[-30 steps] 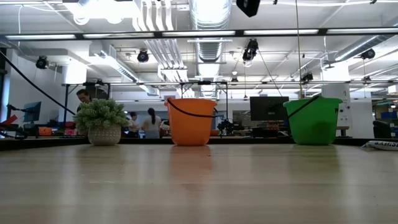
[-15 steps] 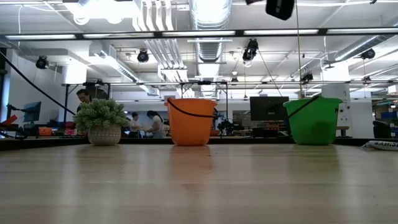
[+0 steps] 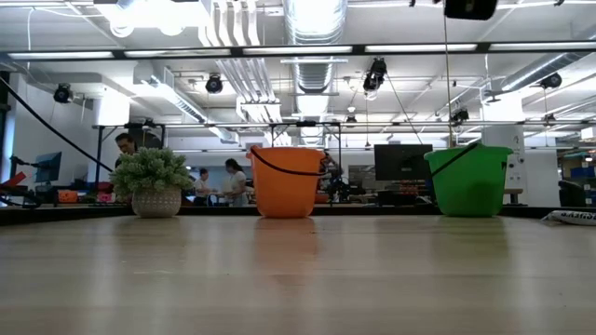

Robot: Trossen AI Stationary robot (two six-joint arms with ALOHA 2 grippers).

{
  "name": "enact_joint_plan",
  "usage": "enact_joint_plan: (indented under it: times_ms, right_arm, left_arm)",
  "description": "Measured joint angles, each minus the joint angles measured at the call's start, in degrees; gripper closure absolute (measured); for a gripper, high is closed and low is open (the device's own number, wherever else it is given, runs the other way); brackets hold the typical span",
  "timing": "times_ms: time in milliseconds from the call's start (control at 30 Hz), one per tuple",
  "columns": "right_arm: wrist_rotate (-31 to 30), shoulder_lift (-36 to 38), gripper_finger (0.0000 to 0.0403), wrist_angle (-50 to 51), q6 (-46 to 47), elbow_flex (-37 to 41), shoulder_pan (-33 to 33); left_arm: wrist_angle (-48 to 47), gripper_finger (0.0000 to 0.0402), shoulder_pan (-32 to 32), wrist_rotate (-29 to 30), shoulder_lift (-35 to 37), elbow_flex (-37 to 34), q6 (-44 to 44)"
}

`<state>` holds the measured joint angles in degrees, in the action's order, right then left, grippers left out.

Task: Organize candy in baskets
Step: Put the brown chocolate bar into the black bucket

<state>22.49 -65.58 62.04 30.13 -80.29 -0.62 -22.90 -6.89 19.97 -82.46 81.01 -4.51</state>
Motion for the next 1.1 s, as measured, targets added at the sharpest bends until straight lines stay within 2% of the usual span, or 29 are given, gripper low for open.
enact_joint_plan:
  times_ms: [500,833,1100]
  right_arm:
    - [-9.74,0.02,0.0394,8.46,18.01,0.59,-20.27]
    - [-16.20,-0.42,0.0394,8.49,37.69,1.85,-35.99]
    - [-19.43,-1.62,0.0394,8.32,50.70,4.77,-45.31]
  left_arm:
    - [-4.20,0.0239,-0.03,-0.03,0.00,-0.02,0.83]
    - [-4.22,0.0239,-0.03,-0.05,0.00,-0.02,4.48]
    - [-4.24,0.0239,-0.03,-0.05,-0.02,-0.02,5.52]
